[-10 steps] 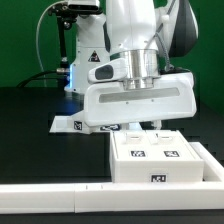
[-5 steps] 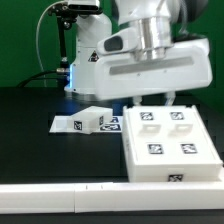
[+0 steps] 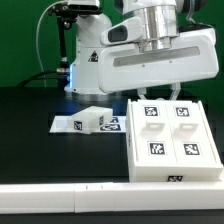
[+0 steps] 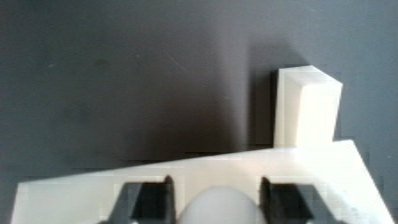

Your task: Assemble cabinet

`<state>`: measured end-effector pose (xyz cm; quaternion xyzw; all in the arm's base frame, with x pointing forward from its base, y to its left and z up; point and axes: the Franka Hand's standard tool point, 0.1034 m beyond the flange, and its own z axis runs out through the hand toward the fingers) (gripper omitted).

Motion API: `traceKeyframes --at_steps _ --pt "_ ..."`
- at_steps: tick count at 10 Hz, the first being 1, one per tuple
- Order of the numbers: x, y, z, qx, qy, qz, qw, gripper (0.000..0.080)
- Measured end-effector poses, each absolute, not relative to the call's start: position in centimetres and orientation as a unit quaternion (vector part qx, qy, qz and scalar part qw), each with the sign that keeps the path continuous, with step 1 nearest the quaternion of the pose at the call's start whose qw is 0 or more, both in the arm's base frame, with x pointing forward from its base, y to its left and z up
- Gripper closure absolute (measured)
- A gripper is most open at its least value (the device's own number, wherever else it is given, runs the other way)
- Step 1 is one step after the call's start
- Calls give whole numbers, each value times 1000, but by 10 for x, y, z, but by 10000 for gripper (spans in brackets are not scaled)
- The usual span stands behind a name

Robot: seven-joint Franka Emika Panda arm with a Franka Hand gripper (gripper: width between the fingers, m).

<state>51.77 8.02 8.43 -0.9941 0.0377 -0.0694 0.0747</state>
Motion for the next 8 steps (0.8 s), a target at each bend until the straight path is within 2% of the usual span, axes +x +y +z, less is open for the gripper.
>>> traceKeyframes --at_steps 3,4,8 --pt "543 83 120 -996 44 -33 75 577" --pt "553 84 123 -996 44 -28 77 577" --pt "554 81 124 -996 44 -8 78 577"
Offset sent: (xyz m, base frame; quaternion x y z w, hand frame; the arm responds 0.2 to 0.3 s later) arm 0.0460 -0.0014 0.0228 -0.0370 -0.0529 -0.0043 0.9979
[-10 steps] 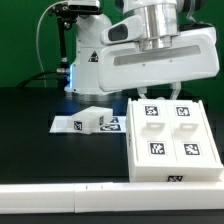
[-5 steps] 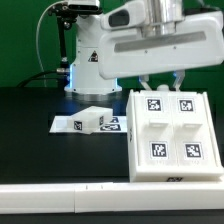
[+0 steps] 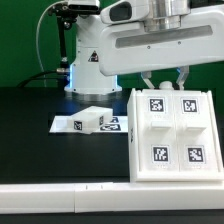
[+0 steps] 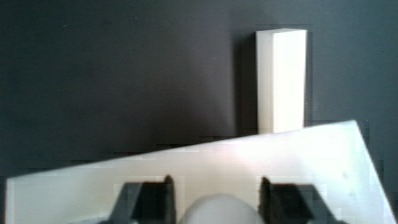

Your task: Assemble cabinet

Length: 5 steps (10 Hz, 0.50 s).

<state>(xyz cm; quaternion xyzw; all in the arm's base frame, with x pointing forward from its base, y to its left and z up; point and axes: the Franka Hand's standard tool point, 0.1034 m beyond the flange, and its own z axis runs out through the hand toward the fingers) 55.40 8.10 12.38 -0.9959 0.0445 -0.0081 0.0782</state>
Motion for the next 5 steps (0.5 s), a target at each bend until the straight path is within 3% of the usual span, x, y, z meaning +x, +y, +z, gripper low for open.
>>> traceKeyframes --at_steps 5 --pt "559 79 138 -996 46 1 81 577"
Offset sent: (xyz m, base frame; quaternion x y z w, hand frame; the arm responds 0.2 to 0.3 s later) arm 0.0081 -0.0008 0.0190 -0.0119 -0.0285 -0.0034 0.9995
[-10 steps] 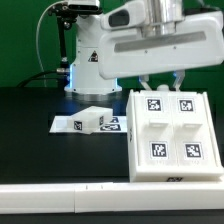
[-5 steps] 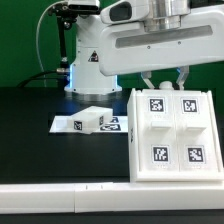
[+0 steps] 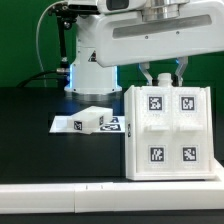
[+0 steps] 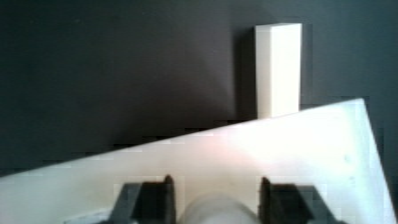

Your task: Assemble cabinet

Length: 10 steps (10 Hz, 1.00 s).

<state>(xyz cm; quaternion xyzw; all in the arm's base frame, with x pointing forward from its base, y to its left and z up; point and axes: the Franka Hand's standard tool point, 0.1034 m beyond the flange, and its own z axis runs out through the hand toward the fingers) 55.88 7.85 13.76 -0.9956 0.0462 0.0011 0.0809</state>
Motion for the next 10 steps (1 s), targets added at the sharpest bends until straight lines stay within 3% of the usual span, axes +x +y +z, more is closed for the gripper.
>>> traceKeyframes --at_steps 9,10 --pt "598 80 139 -994 67 -18 86 577" --pt "598 80 139 -994 67 -19 86 497"
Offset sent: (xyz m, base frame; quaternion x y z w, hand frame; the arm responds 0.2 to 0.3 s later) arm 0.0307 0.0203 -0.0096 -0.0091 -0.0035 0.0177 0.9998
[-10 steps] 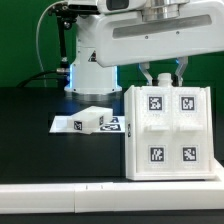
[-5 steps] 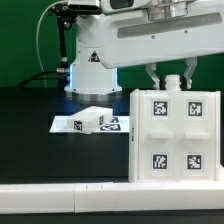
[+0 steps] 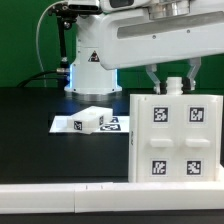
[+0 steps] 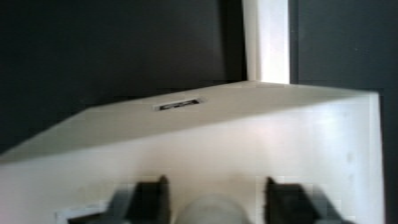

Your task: Assemble cabinet

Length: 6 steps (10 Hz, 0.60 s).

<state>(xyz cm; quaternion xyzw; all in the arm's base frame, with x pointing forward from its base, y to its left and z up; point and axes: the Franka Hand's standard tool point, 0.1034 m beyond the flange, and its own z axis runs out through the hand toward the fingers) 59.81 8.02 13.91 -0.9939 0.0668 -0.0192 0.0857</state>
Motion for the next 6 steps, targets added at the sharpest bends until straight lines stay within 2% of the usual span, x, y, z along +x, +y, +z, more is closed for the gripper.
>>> traceKeyframes --at_steps 1,3,4,5,6 --pt "598 80 139 -994 67 -19 86 497" --pt "600 81 141 -994 66 -24 86 132" --pt "601 81 142 -994 66 -26 86 41" --pt "601 81 142 -994 66 -26 86 41" --pt "601 81 142 -994 65 -27 86 7"
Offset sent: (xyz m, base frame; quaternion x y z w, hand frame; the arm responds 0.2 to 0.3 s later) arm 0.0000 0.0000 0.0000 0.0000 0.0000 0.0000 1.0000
